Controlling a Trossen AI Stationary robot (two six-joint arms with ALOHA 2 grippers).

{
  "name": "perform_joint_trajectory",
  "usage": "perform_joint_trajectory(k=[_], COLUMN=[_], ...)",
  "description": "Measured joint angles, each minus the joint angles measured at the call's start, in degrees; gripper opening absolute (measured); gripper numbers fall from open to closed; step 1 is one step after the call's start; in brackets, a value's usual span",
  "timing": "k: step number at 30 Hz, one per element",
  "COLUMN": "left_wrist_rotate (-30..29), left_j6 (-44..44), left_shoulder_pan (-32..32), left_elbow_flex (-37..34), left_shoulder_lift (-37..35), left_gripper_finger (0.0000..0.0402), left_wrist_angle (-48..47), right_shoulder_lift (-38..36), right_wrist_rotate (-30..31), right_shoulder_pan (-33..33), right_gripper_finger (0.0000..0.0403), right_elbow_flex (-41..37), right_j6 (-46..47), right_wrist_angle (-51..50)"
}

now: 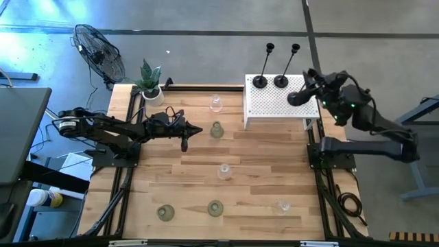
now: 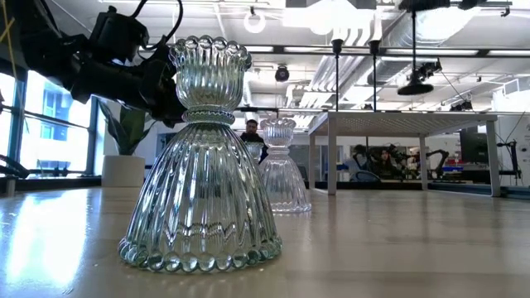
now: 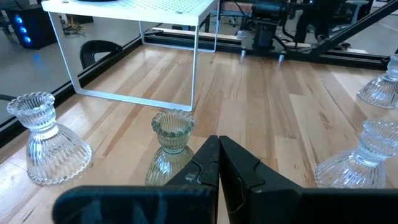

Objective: Pick & Place candle stick holders
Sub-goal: Put the black candle holder on the shelf aligned with the other black candle holder

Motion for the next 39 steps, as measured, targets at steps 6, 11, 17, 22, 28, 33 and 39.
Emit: perform_joint_trajectory(k=[6,11,17,22,28,33,39], left_wrist_rotate=[0.0,0.0,0.0,0.0,-0.1,-0.1,0.0], left_j6=[0.1,0.1,0.1,0.2,0.4,0.4,0.4], left_shoulder_pan=[0.0,0.0,0.0,0.0,0.0,0.0,0.0], left_elbow_flex=[0.0,0.0,0.0,0.0,0.0,0.0,0.0], left_shoulder_lift=[0.0,0.0,0.0,0.0,0.0,0.0,0.0], left_gripper_finger=[0.0001,0.0001,0.0001,0.0001,0.0001,0.0001,0.0001], left_wrist_angle=[0.0,0.0,0.0,0.0,0.0,-0.1,-0.1], right_shoulder_lift=[2.5,6.9,13.0,15.3,17.6,20.4,23.2], right_wrist_rotate=[-6.0,-10.3,-11.0,-10.2,-5.7,-0.7,4.9], right_shoulder_pan=[-11.8,-21.3,-27.9,-29.9,-29.9,-29.9,-29.8], right_gripper_finger=[0.0100,0.0101,0.0102,0.0102,0.0102,0.0102,0.0102], right_elbow_flex=[0.0,0.0,0.0,0.0,0.0,0.0,0.0], right_j6=[0.0,1.7,3.0,2.5,2.4,3.9,6.4], right_wrist_angle=[1.2,4.2,8.1,11.3,13.8,15.9,16.3])
